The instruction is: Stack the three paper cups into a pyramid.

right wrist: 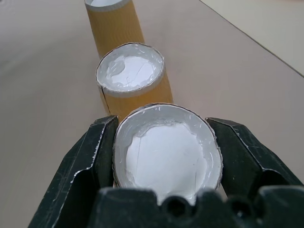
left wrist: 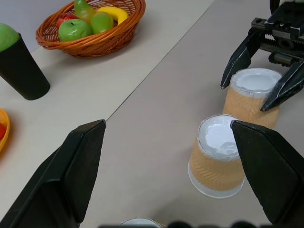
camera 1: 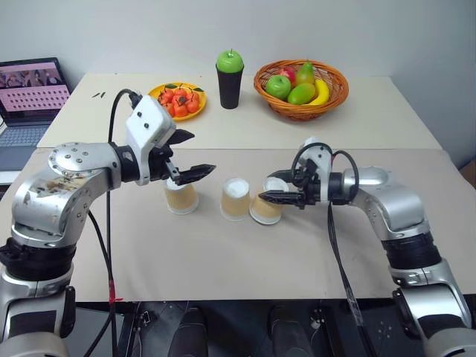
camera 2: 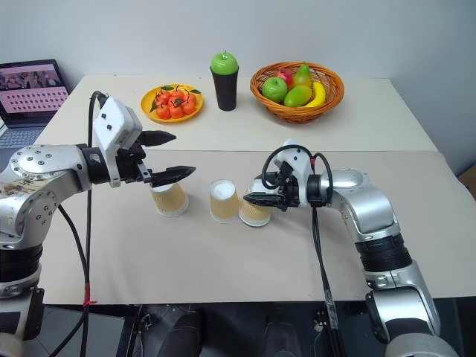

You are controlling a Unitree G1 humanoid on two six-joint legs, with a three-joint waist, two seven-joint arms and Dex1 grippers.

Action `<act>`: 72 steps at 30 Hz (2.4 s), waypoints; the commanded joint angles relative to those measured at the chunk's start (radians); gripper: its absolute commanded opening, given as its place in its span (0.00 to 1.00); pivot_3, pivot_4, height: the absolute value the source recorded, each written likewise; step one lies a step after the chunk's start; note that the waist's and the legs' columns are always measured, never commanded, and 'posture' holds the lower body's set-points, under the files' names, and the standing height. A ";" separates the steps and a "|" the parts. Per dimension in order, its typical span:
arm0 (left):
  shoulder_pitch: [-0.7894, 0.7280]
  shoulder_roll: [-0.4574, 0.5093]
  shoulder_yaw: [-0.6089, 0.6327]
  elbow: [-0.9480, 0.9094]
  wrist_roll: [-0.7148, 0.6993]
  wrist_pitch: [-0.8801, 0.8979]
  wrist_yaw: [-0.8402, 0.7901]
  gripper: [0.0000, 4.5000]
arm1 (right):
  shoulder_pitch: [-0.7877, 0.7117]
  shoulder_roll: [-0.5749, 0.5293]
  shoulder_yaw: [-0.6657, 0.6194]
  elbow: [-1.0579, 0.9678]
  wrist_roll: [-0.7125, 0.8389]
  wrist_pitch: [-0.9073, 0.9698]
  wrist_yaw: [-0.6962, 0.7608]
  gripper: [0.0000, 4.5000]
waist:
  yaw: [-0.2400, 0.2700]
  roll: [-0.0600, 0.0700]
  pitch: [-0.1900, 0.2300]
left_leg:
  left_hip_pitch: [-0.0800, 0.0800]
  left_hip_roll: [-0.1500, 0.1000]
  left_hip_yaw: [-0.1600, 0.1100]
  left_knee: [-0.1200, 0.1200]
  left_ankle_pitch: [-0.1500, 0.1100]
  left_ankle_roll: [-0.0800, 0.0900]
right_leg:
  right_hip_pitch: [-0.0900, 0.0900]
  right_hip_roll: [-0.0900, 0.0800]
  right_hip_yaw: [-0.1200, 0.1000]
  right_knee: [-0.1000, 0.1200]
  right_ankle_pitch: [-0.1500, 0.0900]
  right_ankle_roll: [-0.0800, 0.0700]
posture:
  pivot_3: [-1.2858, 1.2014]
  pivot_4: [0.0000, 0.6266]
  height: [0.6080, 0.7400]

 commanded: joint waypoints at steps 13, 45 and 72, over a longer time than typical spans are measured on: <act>-0.033 -0.019 0.009 -0.065 -0.011 0.007 0.044 1.00 | -0.040 0.030 0.027 0.052 -0.046 -0.111 0.014 0.60 | -0.001 0.000 0.000 | 0.000 0.000 0.000 0.000 0.000 0.000 | 0.000 0.000 0.000 0.000 0.000 0.000 | 0.52 0.24 0.98; 0.257 0.012 0.259 -0.117 -0.001 0.018 0.139 1.00 | -0.161 -0.309 -0.190 -0.146 0.342 0.155 0.236 1.00 | -0.006 -0.001 -0.001 | 0.000 0.000 -0.001 -0.001 -0.001 0.001 | -0.001 0.000 0.000 0.000 0.000 -0.002 | 0.52 0.24 0.98; 0.821 -0.410 0.298 -0.317 0.123 -0.312 0.416 1.00 | -0.145 -0.398 -0.125 0.172 0.040 -0.119 0.350 1.00 | 0.008 -0.002 -0.001 | 0.000 0.000 0.000 0.004 0.000 -0.001 | 0.002 0.000 0.000 -0.002 -0.002 -0.006 | 0.52 0.24 0.98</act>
